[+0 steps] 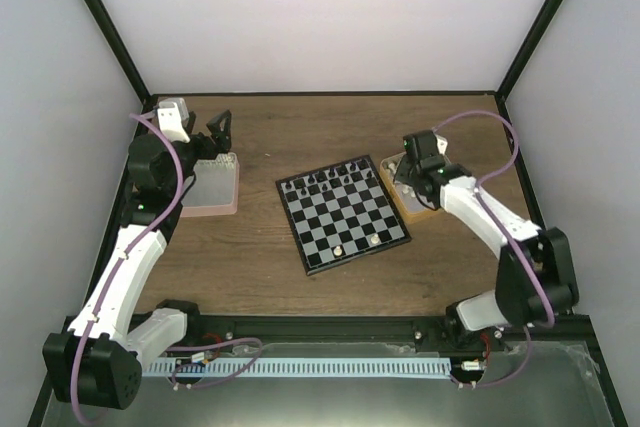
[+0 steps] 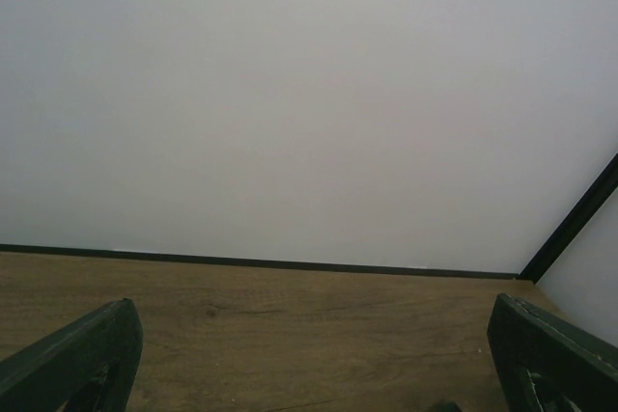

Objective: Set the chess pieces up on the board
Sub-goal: Pick up the chess piece from the storage box.

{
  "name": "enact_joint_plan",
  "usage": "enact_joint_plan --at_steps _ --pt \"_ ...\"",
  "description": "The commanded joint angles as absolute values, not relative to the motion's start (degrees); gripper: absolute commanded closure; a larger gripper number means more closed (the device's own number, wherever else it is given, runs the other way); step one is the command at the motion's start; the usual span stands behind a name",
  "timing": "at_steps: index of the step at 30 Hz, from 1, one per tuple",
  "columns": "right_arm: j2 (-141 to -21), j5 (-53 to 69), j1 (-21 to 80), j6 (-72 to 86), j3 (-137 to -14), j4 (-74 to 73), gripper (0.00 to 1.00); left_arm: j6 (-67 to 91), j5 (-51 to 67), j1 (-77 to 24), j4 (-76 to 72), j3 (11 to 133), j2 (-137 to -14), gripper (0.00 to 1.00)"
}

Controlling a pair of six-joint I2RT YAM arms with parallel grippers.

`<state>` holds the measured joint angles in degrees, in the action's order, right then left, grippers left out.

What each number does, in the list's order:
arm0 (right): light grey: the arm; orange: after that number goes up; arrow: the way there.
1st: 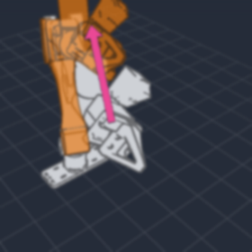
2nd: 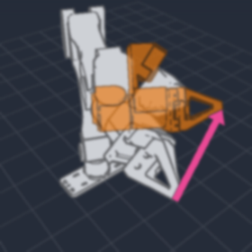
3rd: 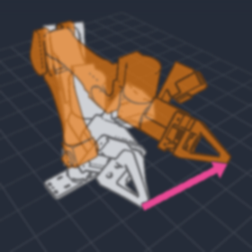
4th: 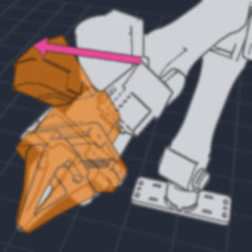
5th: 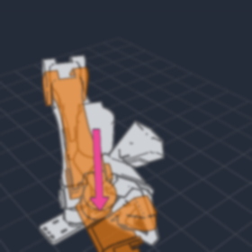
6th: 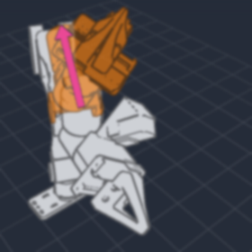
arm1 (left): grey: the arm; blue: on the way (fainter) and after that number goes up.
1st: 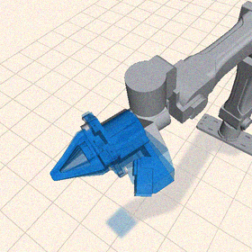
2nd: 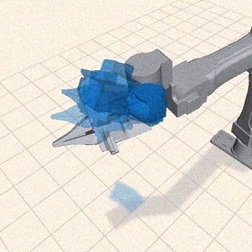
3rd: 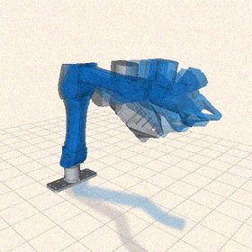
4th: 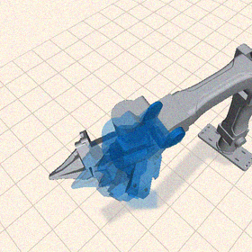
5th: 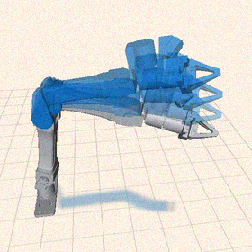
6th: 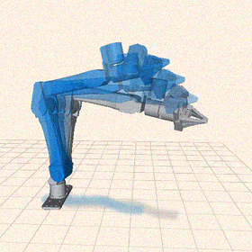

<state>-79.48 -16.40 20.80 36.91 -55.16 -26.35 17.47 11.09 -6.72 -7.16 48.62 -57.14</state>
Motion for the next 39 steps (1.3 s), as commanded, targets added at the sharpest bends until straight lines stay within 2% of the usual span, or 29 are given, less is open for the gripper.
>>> enact_joint_plan --at_steps 1,5,10,20,30,39 --pt "-87.7 -11.5 15.4 32.8 -59.7 -21.4 0.69 18.0 12.0 -6.4 -7.9 48.4 -56.1 0.00" --pt "-93.4 -10.7 14.0 31.1 -61.3 -21.2 0.73 18.3 12.3 -6.4 -8.1 48.3 -56.4 0.00" --pt "-96.5 -10.0 13.7 29.3 -61.8 -21.5 0.86 18.5 12.7 -6.4 -8.2 48.4 -57.0 0.00" --pt "-100.5 -8.0 13.8 28.0 -62.5 -21.8 0.79 18.3 12.3 -6.4 -8.1 48.4 -57.2 0.00" --pt "-100.7 -8.5 13.7 27.9 -61.9 -22.7 0.85 18.3 12.3 -6.4 -8.0 48.4 -57.2 0.00" --pt "-98.9 -8.5 13.8 28.2 -60.8 -23.9 0.79 18.4 12.4 -6.4 -8.0 48.4 -57.2 0.00"
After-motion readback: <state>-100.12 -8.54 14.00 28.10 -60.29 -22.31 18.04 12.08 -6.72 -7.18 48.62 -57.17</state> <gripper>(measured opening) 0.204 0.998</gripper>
